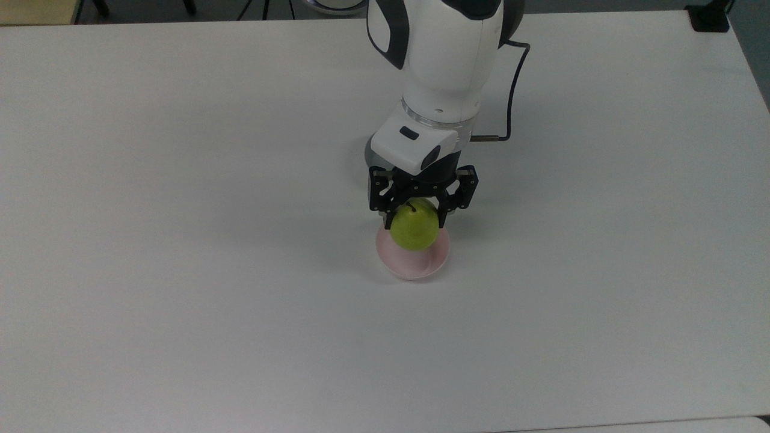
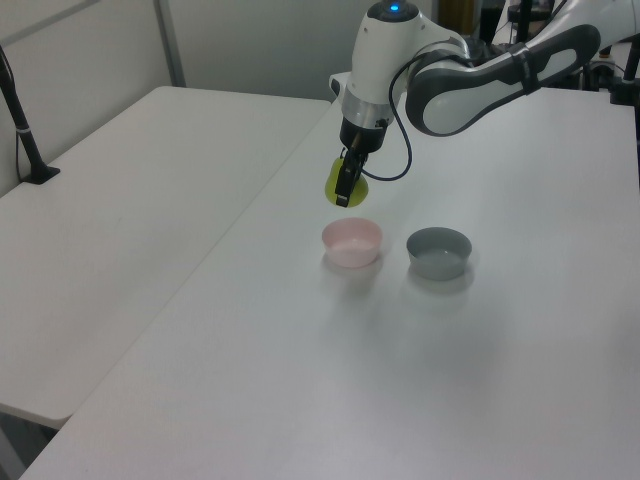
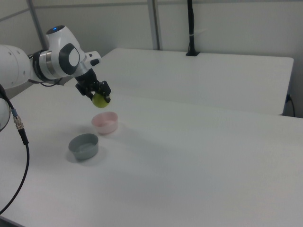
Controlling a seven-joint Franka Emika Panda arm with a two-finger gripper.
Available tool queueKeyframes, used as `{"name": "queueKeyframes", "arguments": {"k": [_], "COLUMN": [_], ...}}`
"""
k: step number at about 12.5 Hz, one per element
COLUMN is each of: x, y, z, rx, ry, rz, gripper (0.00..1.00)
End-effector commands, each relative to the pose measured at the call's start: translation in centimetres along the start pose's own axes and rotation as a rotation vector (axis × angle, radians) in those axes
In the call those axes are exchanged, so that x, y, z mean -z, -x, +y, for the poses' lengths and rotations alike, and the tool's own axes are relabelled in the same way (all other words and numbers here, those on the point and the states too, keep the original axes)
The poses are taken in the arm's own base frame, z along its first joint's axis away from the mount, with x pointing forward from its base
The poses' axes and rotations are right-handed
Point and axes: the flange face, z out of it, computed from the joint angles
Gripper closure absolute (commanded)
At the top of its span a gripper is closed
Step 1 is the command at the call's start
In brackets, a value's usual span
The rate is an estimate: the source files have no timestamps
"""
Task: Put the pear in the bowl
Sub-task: 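Lower the pear into the pink bowl and open the gripper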
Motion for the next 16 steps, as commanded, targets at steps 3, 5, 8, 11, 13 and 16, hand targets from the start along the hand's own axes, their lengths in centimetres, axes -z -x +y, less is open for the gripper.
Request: {"name": "queueKeyframes", "arguments": {"k": [3,5,8,11,13,16], "x": [1.2,0.3,-2.3,-3.3,-4.5,-5.3], "y": [1.5,2.0,3.3,2.9,2.9,3.0], "z": [-1.5,-1.4,-1.6,-1.3,-1.5,-1.6], "rx": [-0.001,0.003,0.037,0.039,0.062,0.07], "ry": [0.027,0.031,0.061,0.047,0.061,0.062], "rz": [-0.037,-0.055,-0.078,-0.037,-0.02,-0.023], "gripper": [0.32,0.32,0.32,0.32,0.31,0.3]}}
